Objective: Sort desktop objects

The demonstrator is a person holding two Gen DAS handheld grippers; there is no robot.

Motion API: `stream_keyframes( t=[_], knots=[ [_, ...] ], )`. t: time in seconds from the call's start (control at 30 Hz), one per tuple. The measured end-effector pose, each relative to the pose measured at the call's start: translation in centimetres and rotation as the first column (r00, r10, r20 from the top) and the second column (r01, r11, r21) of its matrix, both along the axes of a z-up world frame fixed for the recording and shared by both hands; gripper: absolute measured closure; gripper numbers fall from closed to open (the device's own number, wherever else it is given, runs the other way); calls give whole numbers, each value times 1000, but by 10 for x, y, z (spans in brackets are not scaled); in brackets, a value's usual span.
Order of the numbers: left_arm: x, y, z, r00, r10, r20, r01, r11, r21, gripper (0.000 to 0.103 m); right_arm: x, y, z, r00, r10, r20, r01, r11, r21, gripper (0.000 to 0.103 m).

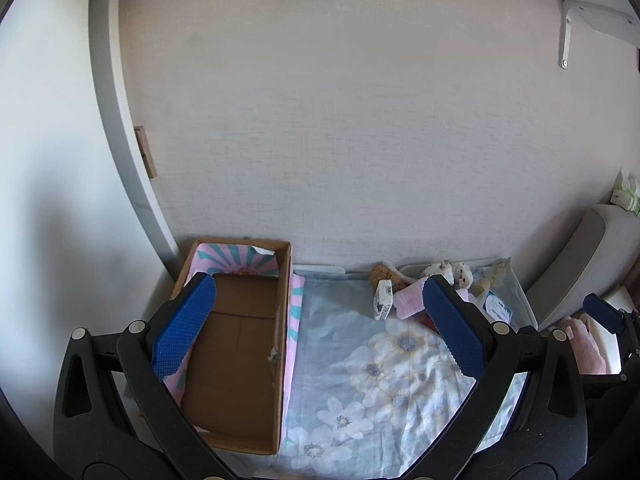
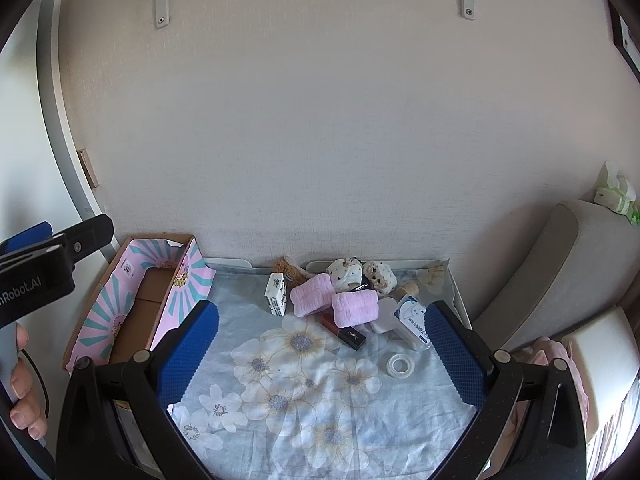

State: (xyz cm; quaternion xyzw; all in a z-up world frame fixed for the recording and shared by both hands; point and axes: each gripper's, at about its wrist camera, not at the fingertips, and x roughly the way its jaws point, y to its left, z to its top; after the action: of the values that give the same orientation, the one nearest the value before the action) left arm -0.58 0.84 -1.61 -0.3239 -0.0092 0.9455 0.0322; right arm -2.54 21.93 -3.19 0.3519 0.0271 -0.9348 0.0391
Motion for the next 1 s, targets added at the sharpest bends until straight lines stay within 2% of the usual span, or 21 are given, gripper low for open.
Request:
stream_keyframes(
  t=[0.23,0.43,0.63,0.8,0.9,1.0],
  knots=[
    [4,2,-3,999,-49,0,49,997,53,0,2,4,-2,1000,-4,1,4,1000,-5,0],
    [-7,11,-21,997,-62,52,60,997,49,0,2,26,-13,999,-34,18,34,999,0,0],
    [-29,33,-53,987,-84,134,79,996,43,0,-10,73,-39,993,-99,63,99,995,5,0],
    [-53,57,-90,980,-89,178,86,996,23,0,-25,111,-77,986,-122,116,120,992,22,0],
    [-69,66,-116,976,-88,200,83,996,29,0,-31,125,-98,985,-109,133,107,994,25,0],
    [-87,76,-143,974,-79,214,77,997,19,0,-44,136,-117,989,-53,139,49,998,30,0]
  ],
)
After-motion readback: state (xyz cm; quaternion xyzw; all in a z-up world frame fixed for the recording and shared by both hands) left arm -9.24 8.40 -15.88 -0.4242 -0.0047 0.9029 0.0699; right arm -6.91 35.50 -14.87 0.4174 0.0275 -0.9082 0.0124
